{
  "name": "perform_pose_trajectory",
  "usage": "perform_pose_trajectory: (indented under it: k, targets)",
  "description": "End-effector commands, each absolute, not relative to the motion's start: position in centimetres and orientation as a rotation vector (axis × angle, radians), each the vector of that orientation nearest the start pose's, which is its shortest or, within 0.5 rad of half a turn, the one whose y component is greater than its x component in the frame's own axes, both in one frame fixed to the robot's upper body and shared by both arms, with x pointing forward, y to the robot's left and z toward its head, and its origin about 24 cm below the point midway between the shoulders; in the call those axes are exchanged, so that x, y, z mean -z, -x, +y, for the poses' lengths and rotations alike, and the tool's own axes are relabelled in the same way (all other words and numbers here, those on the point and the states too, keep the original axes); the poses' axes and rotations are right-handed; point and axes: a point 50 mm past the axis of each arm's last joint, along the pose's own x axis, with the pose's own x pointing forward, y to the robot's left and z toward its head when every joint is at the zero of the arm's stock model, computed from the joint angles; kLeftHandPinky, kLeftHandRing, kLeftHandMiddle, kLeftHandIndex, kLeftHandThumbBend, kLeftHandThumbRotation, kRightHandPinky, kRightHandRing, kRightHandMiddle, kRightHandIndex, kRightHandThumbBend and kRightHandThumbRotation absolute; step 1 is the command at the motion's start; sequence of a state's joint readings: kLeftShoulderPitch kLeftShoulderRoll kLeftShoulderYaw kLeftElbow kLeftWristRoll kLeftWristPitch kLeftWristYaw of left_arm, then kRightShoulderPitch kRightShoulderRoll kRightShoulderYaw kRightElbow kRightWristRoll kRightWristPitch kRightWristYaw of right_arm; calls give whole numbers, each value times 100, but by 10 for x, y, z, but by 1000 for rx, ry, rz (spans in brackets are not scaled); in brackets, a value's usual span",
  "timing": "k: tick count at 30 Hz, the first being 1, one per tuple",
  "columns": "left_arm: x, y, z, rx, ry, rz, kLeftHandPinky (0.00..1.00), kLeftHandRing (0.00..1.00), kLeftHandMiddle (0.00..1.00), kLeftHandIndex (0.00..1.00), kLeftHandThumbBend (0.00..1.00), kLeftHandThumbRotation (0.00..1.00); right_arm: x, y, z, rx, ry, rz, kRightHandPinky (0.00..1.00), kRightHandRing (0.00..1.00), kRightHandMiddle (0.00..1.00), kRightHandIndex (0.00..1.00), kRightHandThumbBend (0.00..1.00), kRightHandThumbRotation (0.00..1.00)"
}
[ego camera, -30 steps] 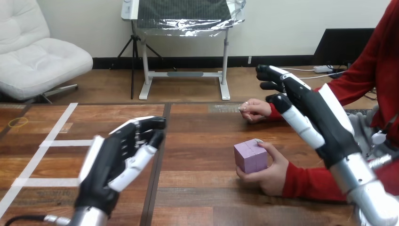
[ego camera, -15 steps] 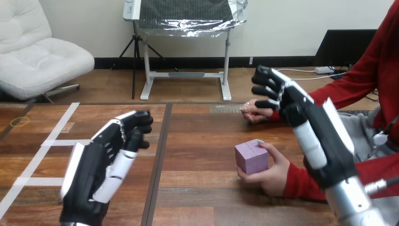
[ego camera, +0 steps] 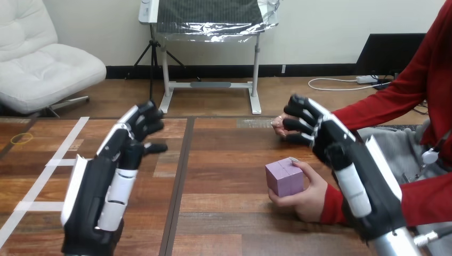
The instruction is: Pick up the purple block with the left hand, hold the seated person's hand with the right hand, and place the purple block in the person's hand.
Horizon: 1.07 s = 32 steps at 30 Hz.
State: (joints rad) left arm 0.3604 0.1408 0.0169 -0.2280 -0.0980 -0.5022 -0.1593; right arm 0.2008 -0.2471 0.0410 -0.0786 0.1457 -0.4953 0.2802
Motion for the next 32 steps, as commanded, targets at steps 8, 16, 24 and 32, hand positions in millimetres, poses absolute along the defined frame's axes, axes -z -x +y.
perform_pose_trajectory:
  k: [8, 16, 24, 32]
  targets:
    - [-96, -169, 177, 84, -52, -501, 83, 88, 89, 91, 59, 99, -82, -196, -171, -352, 121, -468, 86, 89, 90, 91, 80, 100]
    - [-100, -167, 174, 90, -40, -508, 88, 89, 89, 91, 60, 97, -81, -193, -170, -350, 92, -468, 87, 87, 89, 90, 80, 100]
    - [-105, -166, 171, 90, -32, -516, 89, 89, 89, 90, 60, 96, -78, -189, -167, -352, 58, -453, 84, 86, 88, 88, 78, 100]
    - [-105, -168, 171, 99, -36, -514, 90, 89, 89, 89, 60, 94, -74, -187, -164, -367, 39, -434, 83, 86, 88, 88, 78, 100]
